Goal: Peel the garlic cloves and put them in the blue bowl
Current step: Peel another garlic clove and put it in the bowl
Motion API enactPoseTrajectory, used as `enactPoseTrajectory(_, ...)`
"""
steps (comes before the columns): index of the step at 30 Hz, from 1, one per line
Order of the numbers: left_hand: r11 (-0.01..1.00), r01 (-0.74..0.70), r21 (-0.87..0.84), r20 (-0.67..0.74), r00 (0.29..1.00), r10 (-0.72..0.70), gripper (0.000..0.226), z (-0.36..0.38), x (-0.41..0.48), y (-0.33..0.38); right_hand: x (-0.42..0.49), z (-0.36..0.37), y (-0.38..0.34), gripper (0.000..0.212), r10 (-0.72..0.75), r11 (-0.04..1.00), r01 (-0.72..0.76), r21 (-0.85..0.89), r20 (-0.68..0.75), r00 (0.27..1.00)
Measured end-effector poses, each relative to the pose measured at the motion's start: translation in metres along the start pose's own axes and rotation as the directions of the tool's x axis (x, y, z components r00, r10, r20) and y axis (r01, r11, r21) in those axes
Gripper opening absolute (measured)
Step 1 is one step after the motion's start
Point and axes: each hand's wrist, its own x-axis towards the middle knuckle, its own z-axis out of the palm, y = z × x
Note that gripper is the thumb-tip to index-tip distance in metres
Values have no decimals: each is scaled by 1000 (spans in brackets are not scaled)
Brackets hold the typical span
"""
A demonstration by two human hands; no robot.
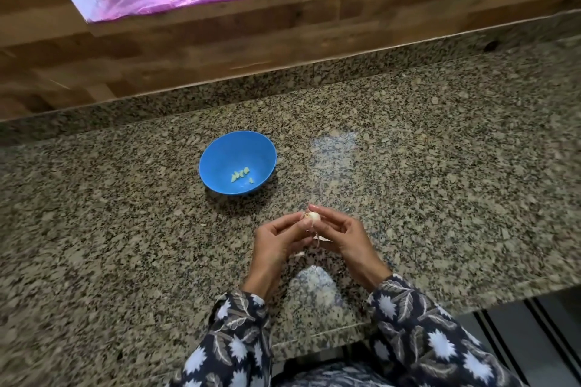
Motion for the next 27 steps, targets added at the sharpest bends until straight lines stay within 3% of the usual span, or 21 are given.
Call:
enactPoseTrajectory(10,993,-105,57,-112,987,111,25,4,1,-13,-1,4,9,29,-64,997,67,41,-61,996)
enactPoseTrajectory(13,998,-65,-26,-144,988,61,24,8,2,-16,1,3,11,29,-91,995,94,34,-97,991)
enactPoseTrajectory(15,991,1,-132,-164,986,-23,22,7,3,-18,5,-2,15,29,-151,986,139,-90,-141,978)
enactPoseTrajectory(16,989,36,-144,-184,981,-63,20,3,4,-19,8,-8,16,30,-213,955,169,-243,-166,963)
enactPoseTrajectory(18,992,124,4,-230,966,-119,16,-10,10,-25,13,-25,19,32,-321,766,168,-620,-143,936)
enactPoseTrajectory(20,940,172,294,-256,962,-95,15,-25,15,-29,16,-41,23,34,-340,521,114,-846,-83,937)
enactPoseTrajectory(23,738,92,668,-178,983,39,13,-33,20,-22,18,-57,26,34,-389,325,115,-939,-22,921)
enactPoseTrajectory(27,422,19,906,-71,992,107,8,-27,29,-7,19,-60,35,53,-377,116,139,-983,85,922)
